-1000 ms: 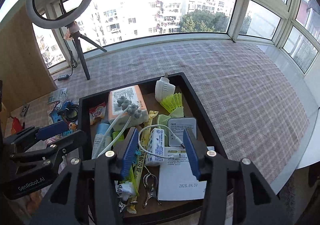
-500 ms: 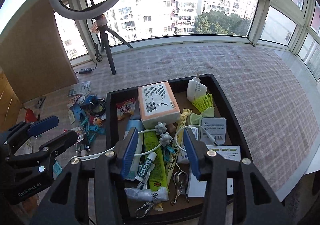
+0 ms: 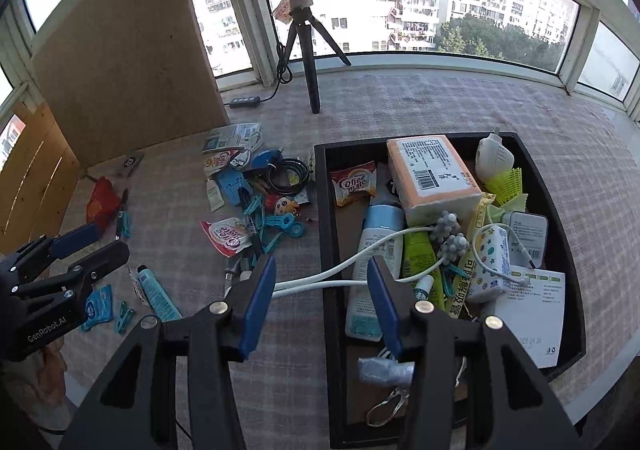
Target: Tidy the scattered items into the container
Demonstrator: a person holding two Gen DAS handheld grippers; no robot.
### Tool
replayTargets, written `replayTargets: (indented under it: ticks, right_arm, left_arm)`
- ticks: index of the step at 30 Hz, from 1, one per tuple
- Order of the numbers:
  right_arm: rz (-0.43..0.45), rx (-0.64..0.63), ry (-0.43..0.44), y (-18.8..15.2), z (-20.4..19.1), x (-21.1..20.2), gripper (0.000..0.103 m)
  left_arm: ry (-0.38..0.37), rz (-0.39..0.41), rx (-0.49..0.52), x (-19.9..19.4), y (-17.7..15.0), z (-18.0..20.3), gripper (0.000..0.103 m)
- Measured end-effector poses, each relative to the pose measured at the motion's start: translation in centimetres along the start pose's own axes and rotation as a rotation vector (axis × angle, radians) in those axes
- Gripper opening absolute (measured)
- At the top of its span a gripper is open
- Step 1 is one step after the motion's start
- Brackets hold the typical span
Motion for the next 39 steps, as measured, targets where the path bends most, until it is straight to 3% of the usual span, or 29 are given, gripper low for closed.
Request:
replayTargets:
  ticks: [6, 12, 21, 39]
  right_arm:
    - [-0.027, 0.009, 0.031, -2.3, -3.2, 0.7, 0.047]
    - [-0.018, -0.039, 0.011, -4.7, -5.9, 0.7, 0.047]
    - [-0.059, -0.04, 0.028, -8.3, -8.1, -0.3, 0.048]
    - [-0.062, -0.05, -0.007, -11.3, -9.7, -2.8, 0.048]
  left_arm:
    - [0.155, -0.002, -0.084, -2.8, -3.7, -7.4, 0.071]
    - [0.23, -0.05, -0.183, -4.1, -7.3, -12.0, 0.074]
    - [0.25, -0.055, -0.233, -6.4, -10.7, -13.6, 0.074]
    - [0.213, -0.018, -0.243, -9.5, -12.0, -14.0, 0.075]
Point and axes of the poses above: each gripper's, at about its wrist camera, not at the fingertips, and x roughly the way its jaws point, z to its right, y to its top, the point moved 2 cm from there along x, roughly the way its jaws point, and after that the axes turned 13 degrees about z, right-handed, at the moved point
